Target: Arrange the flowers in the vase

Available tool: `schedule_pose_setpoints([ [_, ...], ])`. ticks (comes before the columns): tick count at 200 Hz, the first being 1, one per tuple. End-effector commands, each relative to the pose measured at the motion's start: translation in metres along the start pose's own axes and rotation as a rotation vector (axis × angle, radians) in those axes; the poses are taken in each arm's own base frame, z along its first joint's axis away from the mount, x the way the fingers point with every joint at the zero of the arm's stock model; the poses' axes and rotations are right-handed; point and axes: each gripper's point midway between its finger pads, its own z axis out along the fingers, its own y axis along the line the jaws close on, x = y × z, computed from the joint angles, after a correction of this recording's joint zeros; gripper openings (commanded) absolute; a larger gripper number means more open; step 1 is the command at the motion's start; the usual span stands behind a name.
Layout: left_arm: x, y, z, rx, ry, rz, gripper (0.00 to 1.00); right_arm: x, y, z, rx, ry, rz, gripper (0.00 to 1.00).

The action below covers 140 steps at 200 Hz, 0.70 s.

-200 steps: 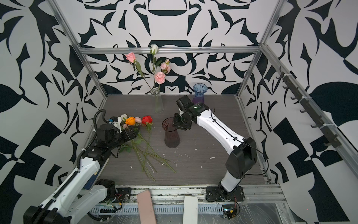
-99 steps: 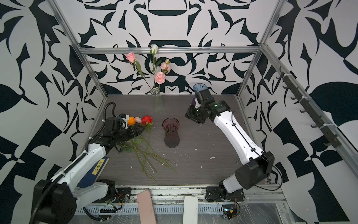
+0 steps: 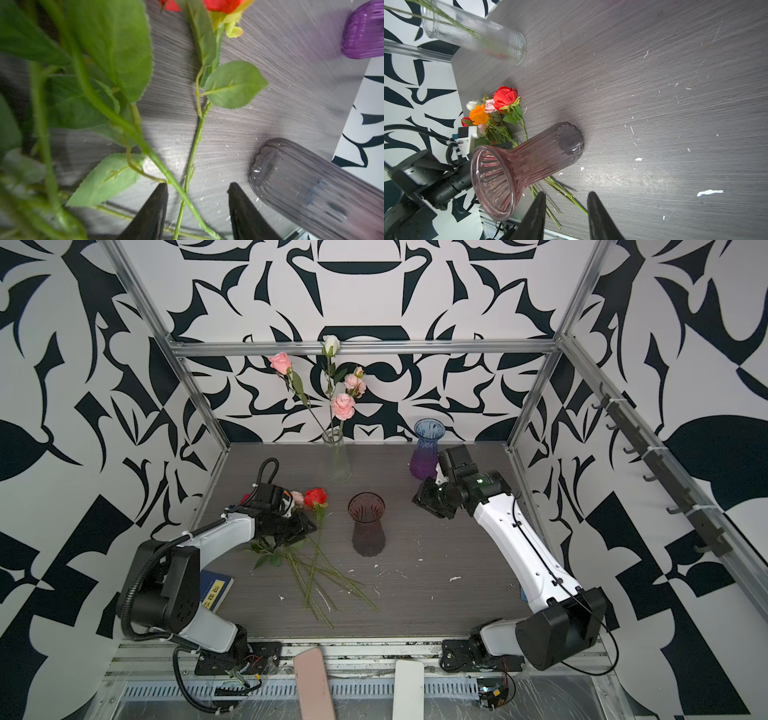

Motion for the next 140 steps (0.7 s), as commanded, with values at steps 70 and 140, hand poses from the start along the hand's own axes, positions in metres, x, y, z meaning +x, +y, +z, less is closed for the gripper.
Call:
schedule_pose_setpoints([
  [70,0.010,0.012,0.030,-0.057,0.076,-0.160,0.44,-0.004,0.000,-0.017,-0.028,-0.044,0.005,0.37],
  [140,0.003,0.004,0.026,-0.030,0.049,-0.164,0.19,-0.003,-0.005,-0.023,-0.022,-0.049,0.002,0.36],
])
